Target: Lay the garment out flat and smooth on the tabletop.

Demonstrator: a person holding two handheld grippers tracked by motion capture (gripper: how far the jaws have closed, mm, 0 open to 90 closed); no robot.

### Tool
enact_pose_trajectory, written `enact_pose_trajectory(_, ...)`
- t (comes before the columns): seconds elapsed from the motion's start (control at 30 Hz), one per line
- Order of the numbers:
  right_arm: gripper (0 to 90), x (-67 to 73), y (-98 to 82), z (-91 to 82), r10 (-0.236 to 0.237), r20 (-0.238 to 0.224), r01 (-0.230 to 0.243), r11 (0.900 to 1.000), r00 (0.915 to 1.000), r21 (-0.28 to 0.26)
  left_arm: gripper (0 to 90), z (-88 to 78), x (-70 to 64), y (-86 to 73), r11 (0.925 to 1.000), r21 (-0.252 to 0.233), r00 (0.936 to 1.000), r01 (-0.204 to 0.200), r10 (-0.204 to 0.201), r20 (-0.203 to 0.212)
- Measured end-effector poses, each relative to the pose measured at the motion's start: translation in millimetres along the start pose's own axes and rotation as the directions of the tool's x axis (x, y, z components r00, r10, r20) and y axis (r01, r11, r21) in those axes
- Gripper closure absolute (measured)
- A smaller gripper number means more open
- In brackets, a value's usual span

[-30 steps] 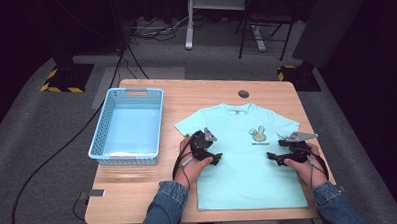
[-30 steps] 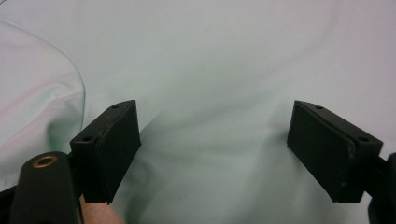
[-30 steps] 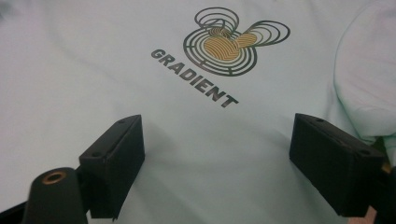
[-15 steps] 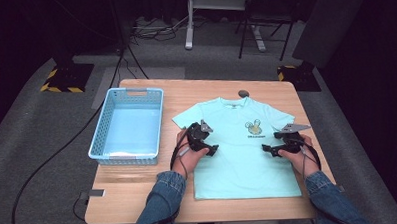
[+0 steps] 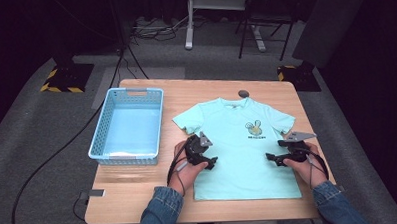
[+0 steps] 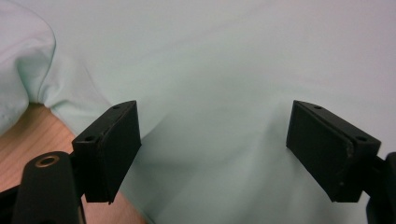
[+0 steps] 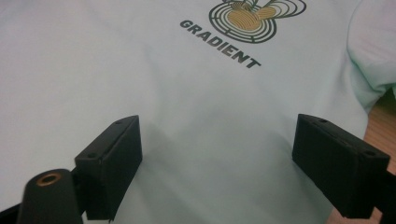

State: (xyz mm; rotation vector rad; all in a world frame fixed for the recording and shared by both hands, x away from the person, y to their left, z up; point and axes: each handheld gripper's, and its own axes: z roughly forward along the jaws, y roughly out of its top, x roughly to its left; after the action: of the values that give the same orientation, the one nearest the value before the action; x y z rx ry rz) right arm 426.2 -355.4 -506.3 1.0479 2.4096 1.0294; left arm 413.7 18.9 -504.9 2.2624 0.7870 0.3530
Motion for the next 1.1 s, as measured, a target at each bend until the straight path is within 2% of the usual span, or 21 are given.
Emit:
enact_pose_trajectory(0.23,16.0,8.4,-11.0,-15.1,-0.011,-0.006,0.012,0.999,0.9999,0.041,17.5,-9.8,-8.3,-9.6,0.9998,0.020,1.0000,-0.003,0.003,-0.005)
enact_pose_trajectory(0.37,15.8,11.9,-16.4,-20.7,-0.015,-0.010,0.015,0.999,0.9998,0.042,17.3,-16.1,-10.4,-14.9,0.9996,0.028,0.9998,0.010,-0.009,-0.016)
enact_pose_trajectory(0.5,16.7,17.2,-20.8,-31.6,-0.040,0.008,0.040,0.998,0.9992,0.051,17.2,-27.2,-17.1,-20.0,0.9993,0.035,0.9991,-0.013,0.015,-0.041)
enact_pose_trajectory(0.63,16.7,21.8,-22.9,-48.7,-0.050,0.011,0.049,0.998,0.9987,0.032,17.1,-42.7,-23.3,-26.4,0.9997,0.017,0.9987,-0.017,0.018,-0.048)
enact_pose_trajectory(1.1,16.4,28.6,-24.0,-78.8,-0.063,0.020,0.063,0.998,0.9978,0.009,16.4,-88.0,-27.0,-47.3,0.9998,-0.002,0.9957,-0.018,0.018,-0.091)
